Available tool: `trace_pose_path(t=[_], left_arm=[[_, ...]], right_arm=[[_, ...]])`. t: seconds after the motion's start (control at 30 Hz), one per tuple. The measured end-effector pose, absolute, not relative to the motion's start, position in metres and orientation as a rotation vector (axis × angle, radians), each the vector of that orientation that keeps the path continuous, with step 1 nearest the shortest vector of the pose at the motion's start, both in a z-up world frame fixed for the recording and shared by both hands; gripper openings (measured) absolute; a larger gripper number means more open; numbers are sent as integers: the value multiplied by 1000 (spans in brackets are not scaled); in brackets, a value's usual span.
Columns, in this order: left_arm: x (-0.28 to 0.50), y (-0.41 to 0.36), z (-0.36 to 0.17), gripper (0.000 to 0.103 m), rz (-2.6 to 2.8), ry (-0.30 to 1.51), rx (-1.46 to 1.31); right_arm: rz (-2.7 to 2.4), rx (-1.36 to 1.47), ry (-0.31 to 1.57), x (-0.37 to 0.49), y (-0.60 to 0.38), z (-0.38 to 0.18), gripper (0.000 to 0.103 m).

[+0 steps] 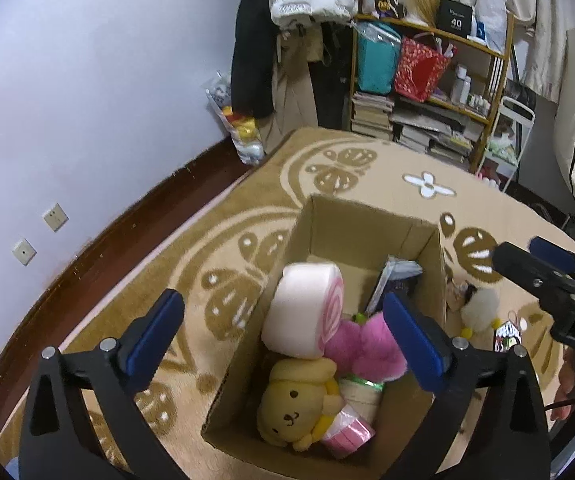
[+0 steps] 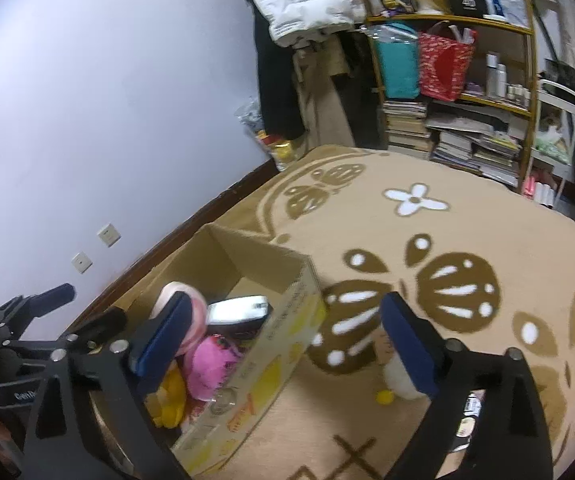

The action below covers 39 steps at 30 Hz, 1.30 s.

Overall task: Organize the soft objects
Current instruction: 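Lower both items into the box and open both grippers, then move both tools back over the white pompom keychain and hexagonal charm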

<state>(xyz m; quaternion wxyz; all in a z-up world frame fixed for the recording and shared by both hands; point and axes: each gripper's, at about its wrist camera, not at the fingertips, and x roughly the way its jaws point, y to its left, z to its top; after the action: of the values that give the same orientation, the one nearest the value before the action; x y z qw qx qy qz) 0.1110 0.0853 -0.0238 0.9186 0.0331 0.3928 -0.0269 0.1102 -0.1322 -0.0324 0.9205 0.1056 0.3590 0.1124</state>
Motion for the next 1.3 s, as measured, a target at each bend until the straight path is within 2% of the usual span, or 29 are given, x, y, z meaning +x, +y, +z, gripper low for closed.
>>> trace_pose_path(t=[0.5,0.9,1.3], left_arm=[[109,35,-6,102,-209,737,117],[107,-37,-13,102,-309,745,261],[114,-100,-45,102,-420,818,334]], right_arm=[[85,325,751,95,-199,-42,103],[-55,416,860,75,-257,-87,103],[-131,393,998,65,-263,-137,103]])
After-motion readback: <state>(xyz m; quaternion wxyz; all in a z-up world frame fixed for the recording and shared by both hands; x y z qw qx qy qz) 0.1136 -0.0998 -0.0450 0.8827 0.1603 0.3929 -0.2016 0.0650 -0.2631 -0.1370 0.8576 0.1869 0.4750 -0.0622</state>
